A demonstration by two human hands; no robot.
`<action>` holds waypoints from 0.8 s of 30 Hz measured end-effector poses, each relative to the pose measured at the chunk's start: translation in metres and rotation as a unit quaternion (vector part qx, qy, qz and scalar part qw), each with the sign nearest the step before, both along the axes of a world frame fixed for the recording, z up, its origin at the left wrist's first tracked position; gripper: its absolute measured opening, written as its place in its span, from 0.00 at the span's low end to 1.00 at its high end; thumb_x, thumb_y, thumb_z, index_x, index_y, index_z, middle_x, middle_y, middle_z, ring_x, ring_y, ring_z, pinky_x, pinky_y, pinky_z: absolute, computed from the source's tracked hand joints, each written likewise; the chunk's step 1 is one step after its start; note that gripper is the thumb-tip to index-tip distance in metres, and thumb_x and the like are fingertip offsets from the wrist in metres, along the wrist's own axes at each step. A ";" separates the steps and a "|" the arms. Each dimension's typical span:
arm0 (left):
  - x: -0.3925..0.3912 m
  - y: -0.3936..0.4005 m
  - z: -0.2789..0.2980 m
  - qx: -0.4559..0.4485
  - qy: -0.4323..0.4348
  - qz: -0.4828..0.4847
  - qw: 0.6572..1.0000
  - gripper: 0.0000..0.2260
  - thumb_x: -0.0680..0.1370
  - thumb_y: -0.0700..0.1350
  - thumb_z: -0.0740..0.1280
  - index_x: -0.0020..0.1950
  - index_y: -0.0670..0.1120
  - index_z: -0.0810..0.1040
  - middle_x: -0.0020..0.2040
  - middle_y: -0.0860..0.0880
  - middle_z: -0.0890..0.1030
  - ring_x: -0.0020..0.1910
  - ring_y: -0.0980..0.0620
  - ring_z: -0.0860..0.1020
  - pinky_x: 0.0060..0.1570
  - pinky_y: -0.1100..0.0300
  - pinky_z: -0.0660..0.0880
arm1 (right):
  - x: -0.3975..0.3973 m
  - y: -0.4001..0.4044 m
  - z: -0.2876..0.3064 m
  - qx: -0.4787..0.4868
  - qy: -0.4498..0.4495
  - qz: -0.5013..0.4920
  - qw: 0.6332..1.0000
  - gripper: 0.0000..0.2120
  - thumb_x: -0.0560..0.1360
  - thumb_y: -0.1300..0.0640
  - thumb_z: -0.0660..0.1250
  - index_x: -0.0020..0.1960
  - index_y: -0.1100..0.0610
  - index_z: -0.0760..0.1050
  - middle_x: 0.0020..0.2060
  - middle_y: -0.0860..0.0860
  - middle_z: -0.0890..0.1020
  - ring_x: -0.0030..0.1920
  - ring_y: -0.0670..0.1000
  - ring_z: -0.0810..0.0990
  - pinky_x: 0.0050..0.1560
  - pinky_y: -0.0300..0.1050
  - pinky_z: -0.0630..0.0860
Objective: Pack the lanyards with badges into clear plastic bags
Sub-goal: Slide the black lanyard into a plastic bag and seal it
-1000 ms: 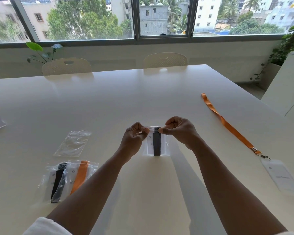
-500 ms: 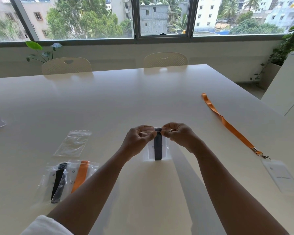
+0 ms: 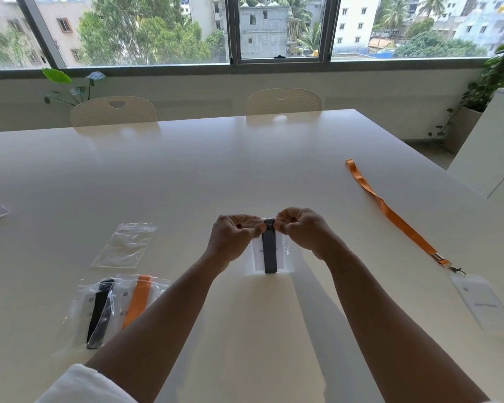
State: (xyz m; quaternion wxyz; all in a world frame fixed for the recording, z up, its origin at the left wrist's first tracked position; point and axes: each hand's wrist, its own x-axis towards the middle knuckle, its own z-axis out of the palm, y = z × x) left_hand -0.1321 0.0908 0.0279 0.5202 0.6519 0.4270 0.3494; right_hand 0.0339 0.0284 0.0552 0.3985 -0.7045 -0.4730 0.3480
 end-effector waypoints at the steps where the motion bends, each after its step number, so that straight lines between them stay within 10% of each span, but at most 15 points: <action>1: 0.000 0.001 0.000 -0.001 0.000 0.001 1.000 0.06 0.73 0.43 0.75 0.49 0.48 0.86 0.46 0.54 0.87 0.46 0.60 0.84 0.50 0.66 0.78 | 0.001 0.000 0.000 0.003 0.007 -0.002 1.000 0.02 0.75 0.58 0.70 0.48 0.55 0.80 0.40 0.50 0.79 0.36 0.45 0.73 0.29 0.31 0.68; 24: -0.001 0.003 0.004 0.006 0.006 0.016 1.000 0.03 0.74 0.43 0.74 0.45 0.50 0.85 0.43 0.54 0.86 0.42 0.61 0.83 0.42 0.72 0.76 | 0.006 -0.003 -0.005 0.017 0.027 -0.014 0.999 0.04 0.77 0.59 0.66 0.45 0.57 0.78 0.33 0.48 0.75 0.33 0.45 0.70 0.31 0.34 0.67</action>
